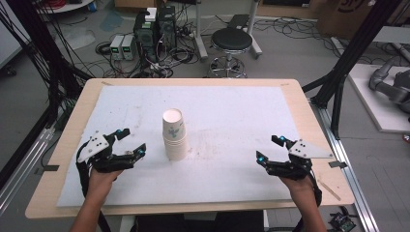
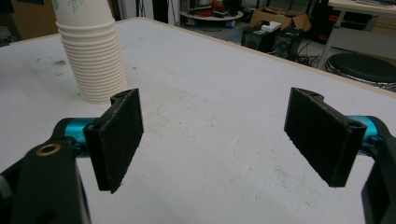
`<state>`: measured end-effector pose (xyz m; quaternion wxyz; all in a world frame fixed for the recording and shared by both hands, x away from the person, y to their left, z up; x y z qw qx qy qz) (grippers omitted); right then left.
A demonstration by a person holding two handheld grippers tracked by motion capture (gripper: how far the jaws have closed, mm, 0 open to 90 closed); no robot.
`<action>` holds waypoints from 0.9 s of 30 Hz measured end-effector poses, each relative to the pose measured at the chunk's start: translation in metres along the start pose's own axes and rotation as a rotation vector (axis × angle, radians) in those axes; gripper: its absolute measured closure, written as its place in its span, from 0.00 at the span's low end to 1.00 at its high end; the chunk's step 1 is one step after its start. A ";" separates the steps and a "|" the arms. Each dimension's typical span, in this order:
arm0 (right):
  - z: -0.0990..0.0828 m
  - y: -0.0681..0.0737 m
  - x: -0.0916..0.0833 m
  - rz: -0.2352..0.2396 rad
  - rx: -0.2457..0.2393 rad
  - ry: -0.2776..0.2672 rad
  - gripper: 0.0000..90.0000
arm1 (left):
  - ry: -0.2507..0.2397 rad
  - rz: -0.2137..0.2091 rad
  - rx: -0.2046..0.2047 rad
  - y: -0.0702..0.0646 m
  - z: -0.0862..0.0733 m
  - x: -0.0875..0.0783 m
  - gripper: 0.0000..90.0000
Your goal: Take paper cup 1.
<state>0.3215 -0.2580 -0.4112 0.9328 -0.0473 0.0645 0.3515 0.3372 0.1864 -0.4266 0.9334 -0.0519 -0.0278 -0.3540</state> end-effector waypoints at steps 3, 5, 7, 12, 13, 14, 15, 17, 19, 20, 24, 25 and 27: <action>0.000 -0.001 0.000 -0.002 -0.003 -0.002 0.22 | 0.001 0.001 -0.002 0.000 0.000 0.001 0.16; 0.000 -0.002 -0.001 -0.004 -0.003 -0.007 0.22 | 0.000 0.000 0.000 0.001 0.000 0.001 0.16; 0.000 -0.002 -0.001 -0.005 0.009 -0.005 0.22 | 0.001 0.000 -0.002 0.001 0.000 0.001 0.16; 0.000 -0.004 -0.001 -0.005 0.012 -0.005 0.22 | 0.005 0.004 -0.010 0.002 -0.002 0.001 0.16; 0.000 -0.004 0.000 -0.005 0.011 -0.004 0.22 | 0.004 0.007 -0.011 0.002 -0.003 0.001 0.16; 0.000 -0.004 0.001 -0.005 0.010 -0.005 0.22 | 0.004 0.007 -0.011 0.002 -0.003 0.001 0.16; -0.001 -0.004 0.001 -0.004 0.013 -0.003 0.22 | 0.006 0.006 -0.012 0.002 -0.003 0.001 0.16; -0.001 -0.005 0.002 -0.002 0.012 -0.004 0.22 | 0.007 0.005 -0.016 0.002 -0.004 0.002 0.16; -0.002 -0.004 0.003 0.003 0.014 -0.002 0.22 | 0.007 0.009 -0.019 0.002 -0.004 0.002 0.16; -0.003 -0.004 0.003 0.004 0.012 -0.003 0.22 | 0.006 0.014 -0.023 0.003 -0.005 0.001 0.16; -0.002 -0.005 0.003 -0.004 0.024 -0.013 0.22 | 0.013 0.012 -0.024 0.002 -0.005 0.000 0.16; -0.001 -0.005 0.002 -0.011 0.032 -0.015 0.22 | 0.012 0.012 -0.021 0.002 -0.005 0.000 0.16; 0.001 -0.005 0.002 -0.011 0.025 -0.016 0.22 | 0.008 0.013 -0.021 0.001 -0.003 -0.001 0.16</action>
Point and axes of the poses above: each handheld gripper's, and its own axes: x roughly forward along the jaws, z roughly out of its top, y roughly to its left, the point moved 7 cm from there along x, roughly forward along the jaws, and after that the axes turned 11 degrees about -y, right-handed, at the moved point
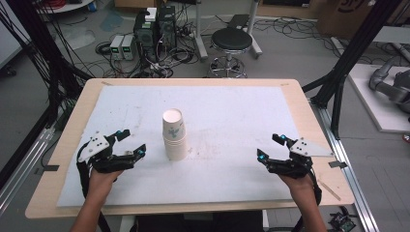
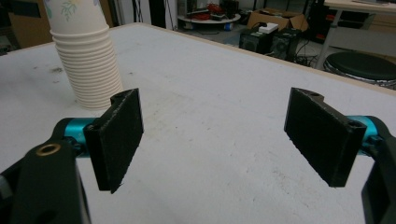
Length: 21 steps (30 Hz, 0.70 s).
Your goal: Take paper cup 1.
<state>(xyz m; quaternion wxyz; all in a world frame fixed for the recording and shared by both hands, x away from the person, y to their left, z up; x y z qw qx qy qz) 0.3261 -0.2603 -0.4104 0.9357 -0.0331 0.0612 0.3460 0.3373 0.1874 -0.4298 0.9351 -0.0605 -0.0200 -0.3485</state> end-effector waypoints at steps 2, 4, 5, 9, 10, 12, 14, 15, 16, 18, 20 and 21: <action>0.001 0.000 0.000 -0.002 -0.002 -0.003 0.22 | -0.004 0.002 0.001 -0.001 0.002 -0.001 0.16; 0.001 0.001 -0.001 -0.002 -0.006 -0.002 0.22 | -0.006 0.003 0.001 -0.002 0.004 -0.002 0.16; 0.000 0.002 -0.002 0.001 -0.003 0.003 0.22 | -0.002 0.001 0.001 -0.003 0.004 -0.003 0.16; 0.001 0.004 -0.001 0.003 -0.014 0.006 0.22 | 0.007 -0.011 -0.018 -0.006 0.007 -0.002 0.16; 0.001 0.004 -0.001 0.003 -0.014 0.006 0.22 | 0.006 -0.019 -0.026 -0.008 0.009 -0.001 0.16; 0.002 0.006 -0.001 0.008 -0.020 0.010 0.22 | 0.012 -0.036 -0.027 -0.011 0.014 0.000 0.16; 0.002 0.006 -0.002 0.008 -0.015 0.019 0.22 | 0.000 -0.043 -0.043 -0.013 0.020 0.002 0.16; 0.003 0.006 -0.002 0.009 -0.016 0.019 0.22 | -0.009 -0.049 -0.059 -0.014 0.025 0.004 0.16; 0.003 0.006 -0.002 0.009 -0.016 0.019 0.22 | -0.015 -0.053 -0.060 -0.015 0.028 0.005 0.16; 0.003 0.006 -0.002 0.011 -0.015 0.018 0.22 | -0.018 -0.062 -0.046 -0.018 0.036 0.009 0.16; 0.003 0.005 -0.002 0.013 -0.019 0.017 0.22 | -0.015 -0.077 -0.036 -0.021 0.043 0.015 0.16; 0.002 0.006 -0.002 0.016 -0.012 0.021 0.22 | -0.008 -0.087 -0.029 -0.023 0.046 0.018 0.16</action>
Point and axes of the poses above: each handheld gripper's, and its own axes: x roughly forward along the jaws, z roughly out of its top, y roughly to its left, the point moved 7 cm from there along x, roughly forward along the jaws, and after that the axes turned 11 degrees about -y, right-handed, at the moved point
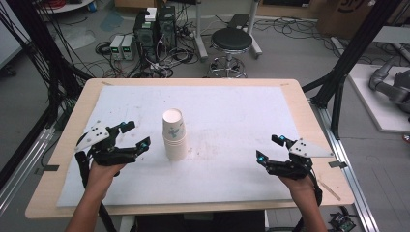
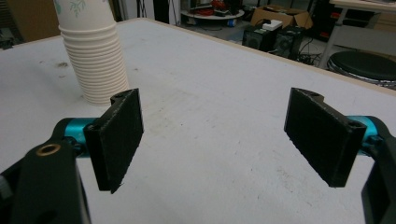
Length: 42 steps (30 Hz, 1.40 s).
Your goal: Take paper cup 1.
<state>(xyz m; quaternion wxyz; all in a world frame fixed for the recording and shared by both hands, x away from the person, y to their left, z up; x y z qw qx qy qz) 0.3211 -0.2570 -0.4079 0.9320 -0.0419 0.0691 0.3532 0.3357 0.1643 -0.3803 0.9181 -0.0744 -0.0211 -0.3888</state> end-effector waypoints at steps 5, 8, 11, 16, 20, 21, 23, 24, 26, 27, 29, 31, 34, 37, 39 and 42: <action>0.000 0.002 0.001 0.010 -0.004 0.005 0.22 | 0.027 -0.038 0.022 -0.008 0.013 0.018 0.16; 0.001 0.003 0.000 0.012 -0.007 0.006 0.22 | 0.038 -0.053 0.035 -0.013 0.019 0.030 0.16; 0.001 0.003 0.000 0.015 -0.004 0.007 0.22 | 0.043 -0.065 0.039 -0.015 0.022 0.036 0.16; 0.002 0.003 0.000 0.015 -0.011 0.003 0.22 | 0.065 -0.072 0.046 -0.016 0.024 0.049 0.16; 0.002 0.003 0.001 0.023 -0.008 0.005 0.22 | 0.095 -0.078 0.052 -0.017 0.020 0.062 0.16; 0.001 0.004 0.002 0.024 -0.005 0.005 0.22 | 0.103 -0.077 0.049 -0.018 0.019 0.066 0.16; 0.001 0.004 0.002 0.026 -0.007 0.009 0.22 | 0.119 -0.080 0.055 -0.018 0.017 0.072 0.16; 0.001 0.004 0.002 0.029 -0.004 0.013 0.22 | 0.125 -0.090 0.054 -0.020 0.015 0.077 0.16; 0.001 0.004 0.002 0.028 -0.005 0.012 0.22 | 0.129 -0.088 0.056 -0.020 0.014 0.079 0.16; 0.001 0.005 0.002 0.031 -0.004 0.010 0.22 | 0.136 -0.091 0.058 -0.020 0.013 0.081 0.16; 0.001 0.005 0.002 0.030 -0.002 0.011 0.22 | 0.150 -0.093 0.060 -0.020 0.010 0.084 0.16; 0.001 0.005 0.001 0.031 -0.004 0.012 0.22 | 0.160 -0.086 0.060 -0.019 0.007 0.087 0.17; 0.000 0.005 0.002 0.031 -0.002 0.011 0.22 | 0.171 -0.100 0.062 -0.019 0.005 0.089 0.23; 0.000 0.005 0.003 0.035 -0.003 0.013 0.22 | 0.174 -0.122 0.069 -0.019 0.003 0.090 0.35; 0.000 0.006 0.003 0.035 -0.001 0.014 0.22 | 0.168 -0.123 0.070 -0.019 0.004 0.090 0.37; 0.000 0.006 0.003 0.037 -0.002 0.017 0.22 | 0.156 -0.128 0.070 -0.019 0.006 0.090 0.37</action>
Point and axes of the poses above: each handheld gripper's, and its own axes: x roughly forward along the jaws, z roughly out of its top, y roughly to its left, the point moved 7 cm from there along x, roughly forward along the jaws, and after that the axes turned 11 degrees about -y, right-handed, at the moved point
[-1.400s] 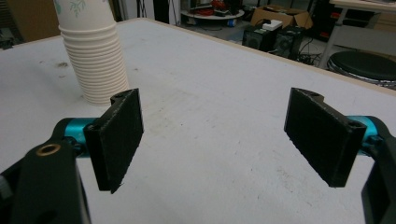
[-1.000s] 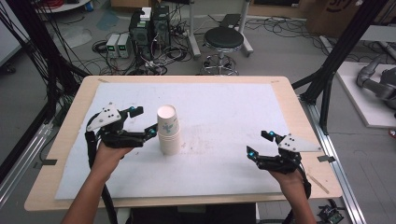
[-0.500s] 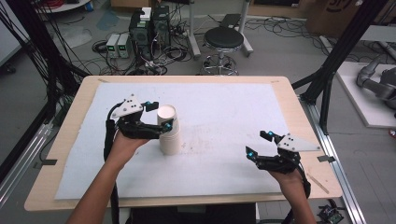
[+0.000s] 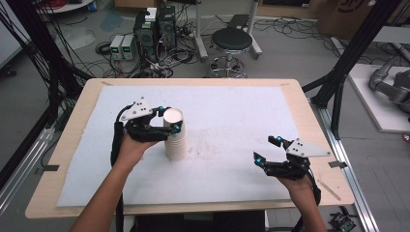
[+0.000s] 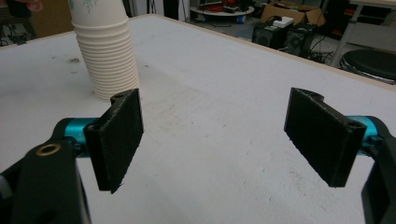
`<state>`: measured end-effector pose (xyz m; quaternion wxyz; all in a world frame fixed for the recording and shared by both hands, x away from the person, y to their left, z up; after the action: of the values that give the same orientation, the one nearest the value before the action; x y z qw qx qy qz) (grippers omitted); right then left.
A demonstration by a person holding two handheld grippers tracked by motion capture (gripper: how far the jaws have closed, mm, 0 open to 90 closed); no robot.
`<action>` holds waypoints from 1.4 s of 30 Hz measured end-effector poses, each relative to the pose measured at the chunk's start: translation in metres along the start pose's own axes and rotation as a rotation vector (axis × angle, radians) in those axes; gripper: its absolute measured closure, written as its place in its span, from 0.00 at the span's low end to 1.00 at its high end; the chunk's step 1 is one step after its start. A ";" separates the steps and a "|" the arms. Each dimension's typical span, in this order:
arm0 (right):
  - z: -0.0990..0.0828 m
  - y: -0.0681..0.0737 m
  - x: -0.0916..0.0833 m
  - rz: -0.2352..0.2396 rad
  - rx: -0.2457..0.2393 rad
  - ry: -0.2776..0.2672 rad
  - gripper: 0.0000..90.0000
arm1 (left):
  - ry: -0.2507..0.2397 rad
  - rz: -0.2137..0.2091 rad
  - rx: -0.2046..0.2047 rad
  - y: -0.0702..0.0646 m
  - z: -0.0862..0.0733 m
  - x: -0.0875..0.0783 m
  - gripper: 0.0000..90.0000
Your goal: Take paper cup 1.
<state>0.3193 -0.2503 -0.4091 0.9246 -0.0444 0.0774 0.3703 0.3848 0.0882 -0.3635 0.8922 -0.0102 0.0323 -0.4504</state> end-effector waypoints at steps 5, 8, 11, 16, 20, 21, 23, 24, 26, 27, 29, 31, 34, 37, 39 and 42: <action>0.000 0.000 0.001 0.003 0.002 -0.002 0.22 | -0.032 -0.005 0.004 0.000 0.010 -0.004 0.37; 0.001 0.001 0.001 0.007 0.004 -0.004 0.22 | -0.061 -0.010 0.008 -0.002 0.021 -0.008 0.38; 0.004 0.003 0.003 0.009 0.007 -0.010 0.22 | -0.096 -0.017 0.022 -0.004 0.036 -0.013 0.38; 0.007 0.004 0.004 0.014 0.002 -0.015 0.22 | -0.141 -0.034 0.042 -0.010 0.057 -0.020 0.39; 0.008 0.007 0.007 0.020 -0.001 -0.014 0.22 | -0.169 -0.043 0.053 -0.013 0.071 -0.023 0.39; 0.008 0.007 0.007 0.020 -0.001 -0.014 0.22 | -0.173 -0.044 0.057 -0.013 0.073 -0.023 0.39; 0.008 0.007 0.007 0.023 -0.002 -0.014 0.22 | -0.183 -0.051 0.053 -0.014 0.078 -0.024 0.39; 0.008 0.007 0.007 0.024 -0.002 -0.013 0.22 | -0.190 -0.055 0.052 -0.014 0.080 -0.024 0.39; 0.008 0.007 0.007 0.026 -0.001 -0.013 0.22 | -0.212 -0.069 0.042 -0.017 0.085 -0.026 0.39; 0.009 0.008 0.008 0.026 -0.002 -0.017 0.22 | -0.220 -0.073 0.043 -0.018 0.088 -0.027 0.39; 0.009 0.008 0.008 0.029 -0.001 -0.015 0.22 | -0.230 -0.087 0.038 -0.021 0.090 -0.029 0.39; 0.009 0.009 0.008 0.039 0.001 -0.018 0.22 | -0.231 -0.104 0.033 -0.025 0.092 -0.029 0.39; 0.009 0.010 0.010 0.048 0.003 -0.013 0.22 | -0.221 -0.133 0.023 -0.034 0.090 -0.027 0.39; 0.010 0.013 0.012 0.062 0.000 -0.007 0.22 | -0.202 -0.161 0.025 -0.045 0.084 -0.022 0.39; 0.010 0.014 0.013 0.067 0.002 -0.008 0.22 | -0.185 -0.183 0.028 -0.052 0.079 -0.018 0.39; 0.014 0.017 0.015 0.083 -0.005 -0.009 0.22 | -0.163 -0.212 0.029 -0.063 0.070 -0.012 0.39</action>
<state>0.3197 -0.2259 -0.3981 0.9087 -0.0419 0.0741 0.4086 0.3317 0.0600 -0.2898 0.8394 -0.0370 -0.0481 -0.5401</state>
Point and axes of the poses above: each handheld gripper's, and its own axes: x roughly forward along the jaws, z roughly out of its top, y roughly to its left, the point moved 7 cm from there along x, roughly forward along the jaws, and after that the axes turned 11 degrees about -y, right-handed, at the moved point
